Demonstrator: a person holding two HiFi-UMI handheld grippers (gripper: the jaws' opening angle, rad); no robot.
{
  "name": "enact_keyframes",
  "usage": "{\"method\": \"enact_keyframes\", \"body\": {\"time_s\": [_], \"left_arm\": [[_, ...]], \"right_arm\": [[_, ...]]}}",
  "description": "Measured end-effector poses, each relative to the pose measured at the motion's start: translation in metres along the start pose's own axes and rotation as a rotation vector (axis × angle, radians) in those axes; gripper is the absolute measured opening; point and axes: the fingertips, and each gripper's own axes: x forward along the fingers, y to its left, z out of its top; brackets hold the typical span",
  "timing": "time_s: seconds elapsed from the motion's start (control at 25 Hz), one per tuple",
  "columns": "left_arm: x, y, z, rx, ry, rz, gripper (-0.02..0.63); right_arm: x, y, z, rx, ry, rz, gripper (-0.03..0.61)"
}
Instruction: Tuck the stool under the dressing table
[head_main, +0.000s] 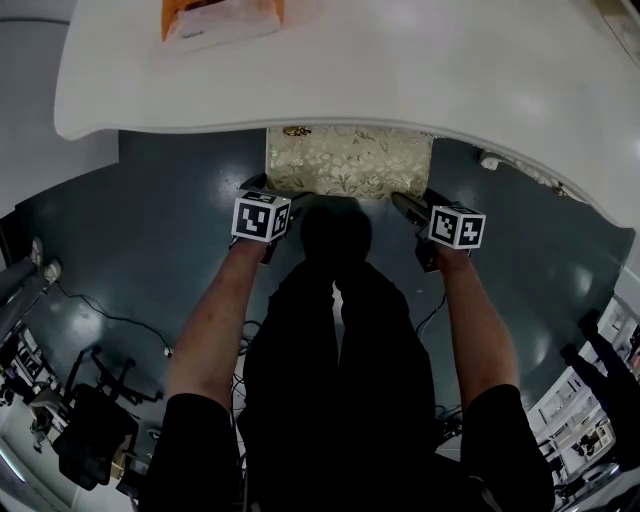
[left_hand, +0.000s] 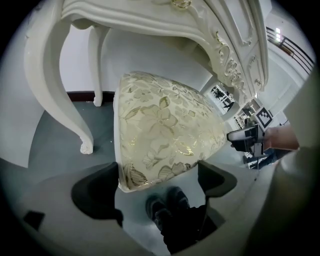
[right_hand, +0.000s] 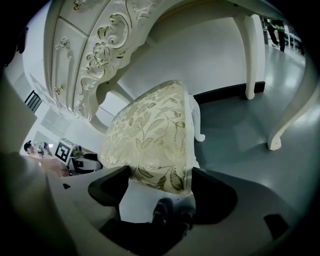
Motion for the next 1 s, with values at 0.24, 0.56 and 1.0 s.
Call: {"method": "enact_keyframes", "body": {"time_s": [0.24,0.56,1.0], "left_arm": [[-0.009,0.004,0.002,0.005,-0.039,0.009,0.502],[-0.014,-0.002,0.009,0.007,-0.06,0.005,0.503],[0.015,0.024,0.068,0.041,-0.068,0.028,0.503]], "right_arm": [[-0.002,0.005,0.001,-0.019,-0.027,-0.023,0.416],[-0.009,0.01,0.015,-0.04,-0.051,-0.017,0.416],[0.018,-0.005,0.065,-0.022,-0.101,-0.027,0.416]]}}
